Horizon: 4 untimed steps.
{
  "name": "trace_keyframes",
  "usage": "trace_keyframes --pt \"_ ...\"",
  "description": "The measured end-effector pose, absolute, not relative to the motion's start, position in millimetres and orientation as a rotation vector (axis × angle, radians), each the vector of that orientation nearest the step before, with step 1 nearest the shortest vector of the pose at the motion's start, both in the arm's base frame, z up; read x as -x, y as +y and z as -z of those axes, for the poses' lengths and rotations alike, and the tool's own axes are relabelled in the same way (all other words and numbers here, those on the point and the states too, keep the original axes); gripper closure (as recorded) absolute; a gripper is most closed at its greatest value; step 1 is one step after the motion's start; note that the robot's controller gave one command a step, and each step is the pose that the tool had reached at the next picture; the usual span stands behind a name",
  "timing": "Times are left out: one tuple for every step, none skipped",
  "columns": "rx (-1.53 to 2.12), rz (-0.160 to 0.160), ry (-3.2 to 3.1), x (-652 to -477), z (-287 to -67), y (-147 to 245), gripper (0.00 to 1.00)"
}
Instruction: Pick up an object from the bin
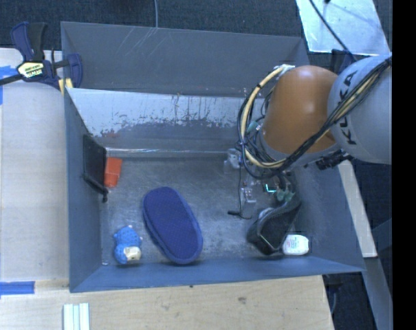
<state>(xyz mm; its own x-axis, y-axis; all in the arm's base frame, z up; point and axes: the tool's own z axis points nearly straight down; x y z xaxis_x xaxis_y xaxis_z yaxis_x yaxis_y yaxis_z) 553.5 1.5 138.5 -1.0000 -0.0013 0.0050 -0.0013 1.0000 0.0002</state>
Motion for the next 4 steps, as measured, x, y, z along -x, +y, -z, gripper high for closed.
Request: trace_keyframes --pt "-0.306 -0.007 -3.131 -559.9 -114.4 -140.8 0.00" --pt "-0.448 -0.019 -3.127 -529.8 -80.0 -112.0 0.00" --pt "-0.439 -0.015 -3.092 -522.7 -80.1 -115.9 1.00" --pt "-0.397 -0.003 -3.124 -525.9 -203.5 -85.4 1.00"
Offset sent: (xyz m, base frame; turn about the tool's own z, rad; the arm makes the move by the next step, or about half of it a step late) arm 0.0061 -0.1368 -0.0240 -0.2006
